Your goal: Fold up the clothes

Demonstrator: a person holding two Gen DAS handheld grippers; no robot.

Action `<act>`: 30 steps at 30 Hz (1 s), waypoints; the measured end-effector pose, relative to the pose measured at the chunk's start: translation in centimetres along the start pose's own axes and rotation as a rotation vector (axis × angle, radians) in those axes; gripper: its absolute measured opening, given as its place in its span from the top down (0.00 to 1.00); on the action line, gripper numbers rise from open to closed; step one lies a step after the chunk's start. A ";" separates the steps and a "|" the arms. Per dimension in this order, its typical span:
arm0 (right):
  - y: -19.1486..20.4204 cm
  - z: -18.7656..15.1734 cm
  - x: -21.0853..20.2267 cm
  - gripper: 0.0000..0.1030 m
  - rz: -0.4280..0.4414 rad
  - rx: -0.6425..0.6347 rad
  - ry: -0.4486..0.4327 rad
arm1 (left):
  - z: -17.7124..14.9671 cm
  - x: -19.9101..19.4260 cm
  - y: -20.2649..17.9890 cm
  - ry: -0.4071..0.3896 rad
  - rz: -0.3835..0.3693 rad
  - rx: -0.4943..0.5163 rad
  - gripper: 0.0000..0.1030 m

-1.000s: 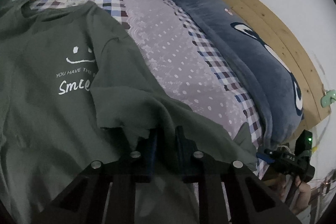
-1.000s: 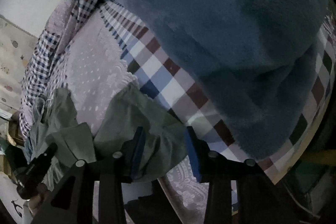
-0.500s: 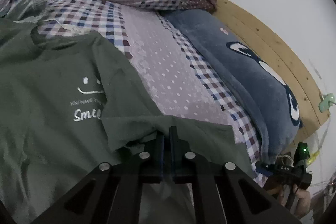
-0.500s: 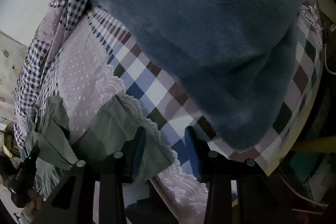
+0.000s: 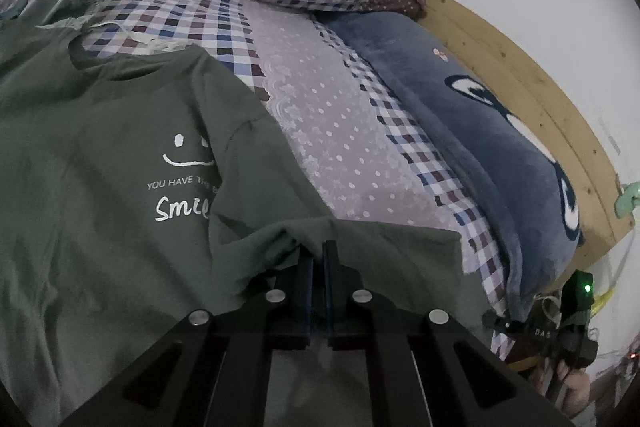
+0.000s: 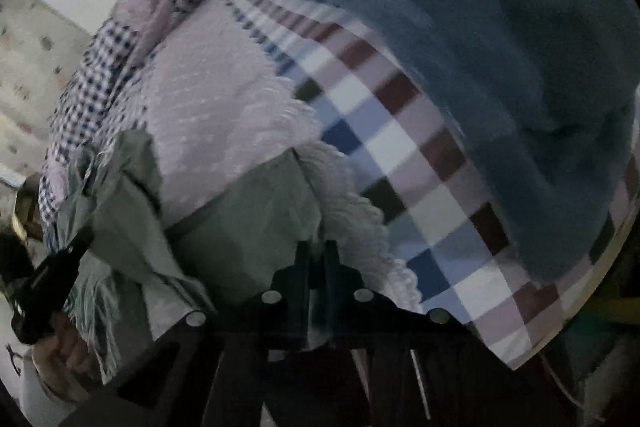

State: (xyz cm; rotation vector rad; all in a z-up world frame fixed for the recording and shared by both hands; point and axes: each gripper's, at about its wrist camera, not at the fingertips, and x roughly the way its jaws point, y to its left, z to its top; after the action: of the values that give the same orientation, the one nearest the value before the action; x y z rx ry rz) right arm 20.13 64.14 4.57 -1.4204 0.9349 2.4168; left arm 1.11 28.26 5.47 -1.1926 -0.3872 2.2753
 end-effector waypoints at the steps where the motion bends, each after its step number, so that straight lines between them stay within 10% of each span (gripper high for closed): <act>1: 0.4 0.0 -0.7 0.95 0.029 -0.006 -0.016 | 0.1 -0.2 0.1 -0.008 -0.006 -0.009 0.97; 10: -3.5 0.6 -7.6 0.89 0.469 0.278 -0.255 | 4.5 -3.5 -0.4 -0.193 -0.137 -0.070 0.97; 15: -6.9 0.6 -4.6 0.87 0.215 0.405 -0.191 | 8.8 0.3 -2.1 -0.205 -0.083 -0.054 0.97; 19: -5.8 1.4 -3.1 0.57 0.127 0.277 -0.172 | 10.6 5.1 -2.3 -0.140 0.024 -0.020 0.96; 21: -4.6 1.7 -2.9 0.54 0.129 0.196 -0.183 | 10.4 6.2 -2.5 -0.122 0.068 0.032 0.88; 26: -0.5 2.5 -1.8 0.54 0.173 0.041 -0.175 | 8.0 3.9 -3.8 -0.161 0.056 0.157 0.26; 30: 1.2 2.6 -1.4 0.54 0.164 -0.034 -0.166 | 4.4 1.6 -4.3 -0.146 0.063 0.213 0.19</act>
State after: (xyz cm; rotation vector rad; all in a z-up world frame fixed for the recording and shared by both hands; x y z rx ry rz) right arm 18.50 64.96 7.15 -1.1723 1.0103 2.6322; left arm -1.87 32.68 9.00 -0.9480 -0.1572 2.3966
